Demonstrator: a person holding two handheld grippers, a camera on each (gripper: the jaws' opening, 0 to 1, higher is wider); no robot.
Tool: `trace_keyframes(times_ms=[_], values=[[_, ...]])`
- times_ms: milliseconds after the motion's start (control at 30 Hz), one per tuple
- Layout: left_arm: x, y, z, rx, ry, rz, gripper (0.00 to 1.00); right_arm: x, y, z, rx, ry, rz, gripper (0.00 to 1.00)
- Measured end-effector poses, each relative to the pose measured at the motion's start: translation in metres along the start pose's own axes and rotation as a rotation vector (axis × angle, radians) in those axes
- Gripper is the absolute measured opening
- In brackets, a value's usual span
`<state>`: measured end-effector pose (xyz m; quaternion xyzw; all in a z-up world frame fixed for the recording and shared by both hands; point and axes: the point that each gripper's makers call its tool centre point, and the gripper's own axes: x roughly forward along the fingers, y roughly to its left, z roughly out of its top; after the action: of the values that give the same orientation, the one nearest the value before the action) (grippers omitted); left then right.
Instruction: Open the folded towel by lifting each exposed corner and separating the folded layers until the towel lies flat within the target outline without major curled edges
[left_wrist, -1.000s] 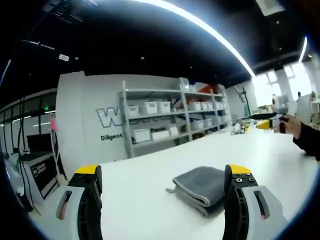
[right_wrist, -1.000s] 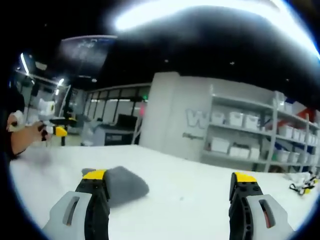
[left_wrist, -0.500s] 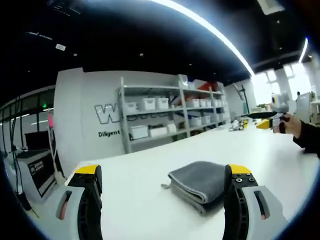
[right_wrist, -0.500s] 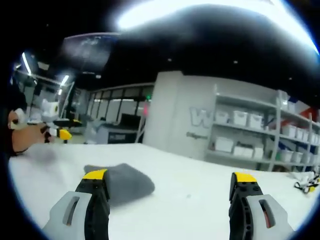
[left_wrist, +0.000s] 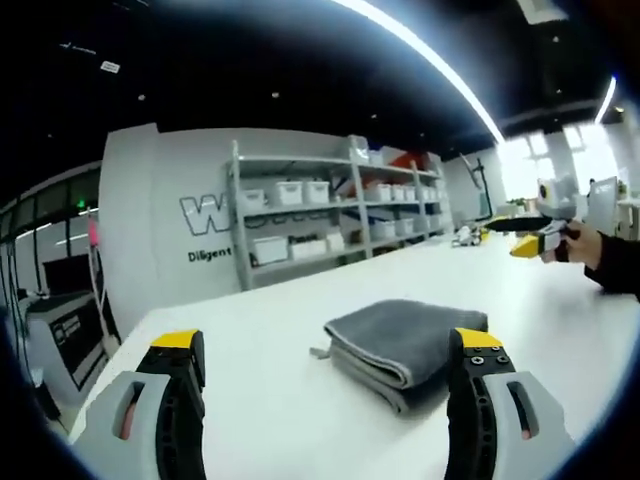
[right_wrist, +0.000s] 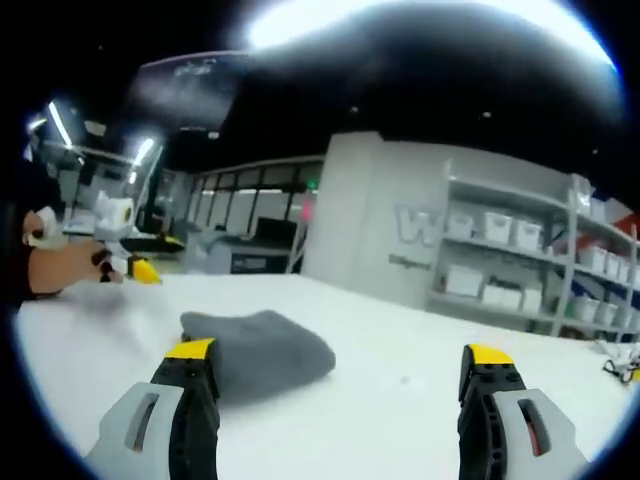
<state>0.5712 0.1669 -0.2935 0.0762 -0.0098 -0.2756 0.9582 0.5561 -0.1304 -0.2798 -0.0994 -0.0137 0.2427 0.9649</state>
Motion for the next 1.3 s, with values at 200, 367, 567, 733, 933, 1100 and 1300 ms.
trace_keyframes(times_ms=[200,367,567,733,933,1100,1300], values=[[0.007,-0.023,-0.020,0.022,0.053,-0.066,0.96,0.007,0.022,-0.008,-0.005,0.009,0.056,1.00],[0.014,-0.035,-0.036,0.043,0.091,-0.087,0.93,0.015,0.043,-0.016,0.012,0.019,0.106,0.99],[0.017,-0.044,-0.040,0.060,0.096,-0.107,0.89,0.023,0.060,-0.023,-0.014,0.033,0.137,0.97],[0.021,-0.047,-0.049,0.052,0.127,-0.111,0.88,0.028,0.069,-0.031,-0.011,0.043,0.159,0.90],[0.025,-0.052,-0.061,0.078,0.190,-0.143,0.81,0.035,0.075,-0.042,-0.032,0.091,0.165,0.68],[0.030,-0.052,-0.064,0.040,0.214,-0.155,0.72,0.042,0.087,-0.056,-0.015,0.134,0.203,0.68],[0.035,-0.052,-0.067,0.031,0.226,-0.167,0.70,0.045,0.091,-0.060,0.005,0.148,0.222,0.65]])
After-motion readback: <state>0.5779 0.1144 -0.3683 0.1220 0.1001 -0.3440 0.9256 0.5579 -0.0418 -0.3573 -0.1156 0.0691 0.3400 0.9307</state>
